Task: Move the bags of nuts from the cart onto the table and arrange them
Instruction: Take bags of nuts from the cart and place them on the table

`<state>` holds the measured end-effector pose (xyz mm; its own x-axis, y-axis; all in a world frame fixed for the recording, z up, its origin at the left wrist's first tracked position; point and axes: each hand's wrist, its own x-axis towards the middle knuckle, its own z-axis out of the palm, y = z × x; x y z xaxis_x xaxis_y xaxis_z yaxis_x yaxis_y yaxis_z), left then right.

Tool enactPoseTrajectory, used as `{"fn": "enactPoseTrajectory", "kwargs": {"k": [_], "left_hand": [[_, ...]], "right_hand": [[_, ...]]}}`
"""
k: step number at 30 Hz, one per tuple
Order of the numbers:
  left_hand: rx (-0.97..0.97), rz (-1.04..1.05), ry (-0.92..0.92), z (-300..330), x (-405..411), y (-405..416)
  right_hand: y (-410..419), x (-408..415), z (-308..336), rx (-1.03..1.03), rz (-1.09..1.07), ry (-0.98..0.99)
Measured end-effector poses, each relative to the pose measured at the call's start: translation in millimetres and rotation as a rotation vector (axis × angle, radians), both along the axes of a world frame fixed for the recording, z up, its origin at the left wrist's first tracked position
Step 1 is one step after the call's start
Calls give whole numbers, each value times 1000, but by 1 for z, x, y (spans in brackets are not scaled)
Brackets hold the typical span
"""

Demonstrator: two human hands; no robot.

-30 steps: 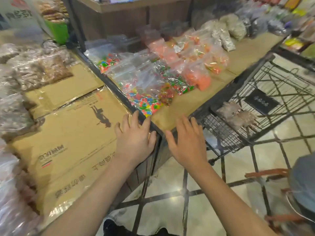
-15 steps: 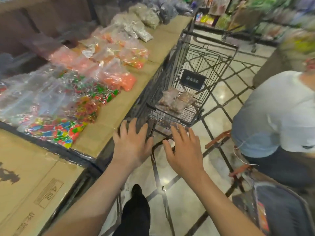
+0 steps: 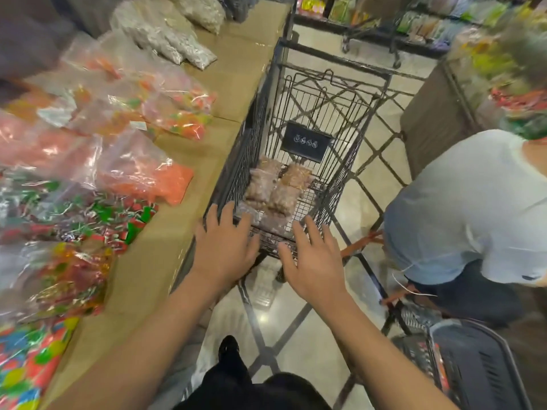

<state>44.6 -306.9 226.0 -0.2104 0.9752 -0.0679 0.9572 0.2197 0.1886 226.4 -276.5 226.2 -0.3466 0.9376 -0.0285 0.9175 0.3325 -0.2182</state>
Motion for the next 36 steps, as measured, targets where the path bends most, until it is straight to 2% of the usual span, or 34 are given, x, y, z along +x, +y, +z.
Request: {"fn": "enactPoseTrajectory", "kwargs": {"k": [5, 12, 17, 21, 25, 27, 31, 32, 36], "left_hand": [[-48, -61, 4, -20, -15, 65], [-254, -152, 95, -79, -16, 147], [-368, -176, 121, -125, -20, 200], [-436, -175, 123, -169, -24, 241], [-597, -179, 57, -218, -33, 277], [-705, -142, -3, -247, -37, 292], [-794, -54, 0, -311, -45, 307], [-799, -3, -41, -326, -46, 307], [-780, 353, -299, -370, -44, 301]], "right_hand": [[53, -13, -22, -69, -51, -15], [120, -14, -79, -201, -38, -118], [175, -15, -123, -380, -38, -120], [219, -19, -161, -446, -10, -125], [255, -28, -206, -651, -40, -129], [267, -35, -239, -777, -75, -123], [279, -44, -335, -1017, -207, -71], [282, -49, -347, -1057, -235, -63], [296, -64, -374, -1158, -553, 184]]}}
